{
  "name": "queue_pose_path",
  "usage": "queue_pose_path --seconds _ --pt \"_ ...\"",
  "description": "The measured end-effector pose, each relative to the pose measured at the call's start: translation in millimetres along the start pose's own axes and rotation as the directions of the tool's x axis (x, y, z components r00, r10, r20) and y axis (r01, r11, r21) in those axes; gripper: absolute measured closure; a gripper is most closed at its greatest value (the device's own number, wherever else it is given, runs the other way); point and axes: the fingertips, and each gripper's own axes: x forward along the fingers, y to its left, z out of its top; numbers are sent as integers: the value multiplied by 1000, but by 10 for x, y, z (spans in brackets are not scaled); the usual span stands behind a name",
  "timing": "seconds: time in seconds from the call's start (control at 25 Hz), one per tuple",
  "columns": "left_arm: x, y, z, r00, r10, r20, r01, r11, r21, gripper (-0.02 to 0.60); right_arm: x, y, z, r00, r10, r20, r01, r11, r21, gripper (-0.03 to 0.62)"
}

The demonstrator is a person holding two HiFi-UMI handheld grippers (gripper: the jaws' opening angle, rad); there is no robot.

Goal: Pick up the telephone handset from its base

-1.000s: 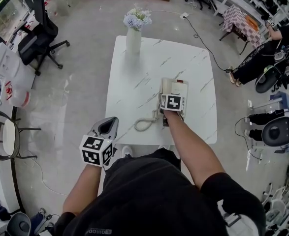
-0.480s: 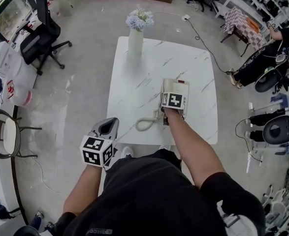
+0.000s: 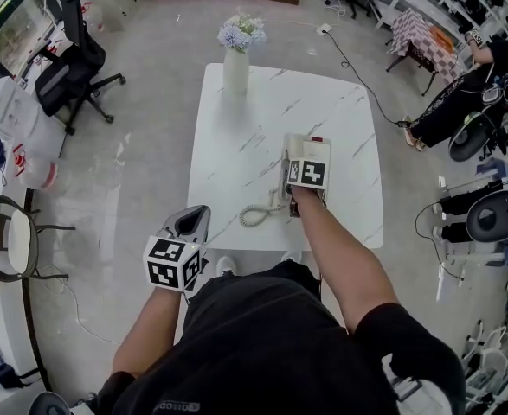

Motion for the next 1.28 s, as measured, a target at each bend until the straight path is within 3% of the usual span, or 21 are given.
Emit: queue_pose_path --seconds 0.32,0.52,0.8,1.28 --pt "109 -139 76 1000 -28 -3 28 999 38 580 -424 106 122 987 112 115 -117 992 42 378" --pt "179 -301 137 998 -61 -1 61 996 69 580 -843 132 159 961 180 210 -200 977 79 378" --pt "304 -540 180 993 -116 -17 117 989 92 580 -1448 194 208 914 260 311 -288 957 46 378" --pt "386 -768 333 988 -153 1 151 977 150 580 -2287 153 142 857 285 429 -277 957 -83 378"
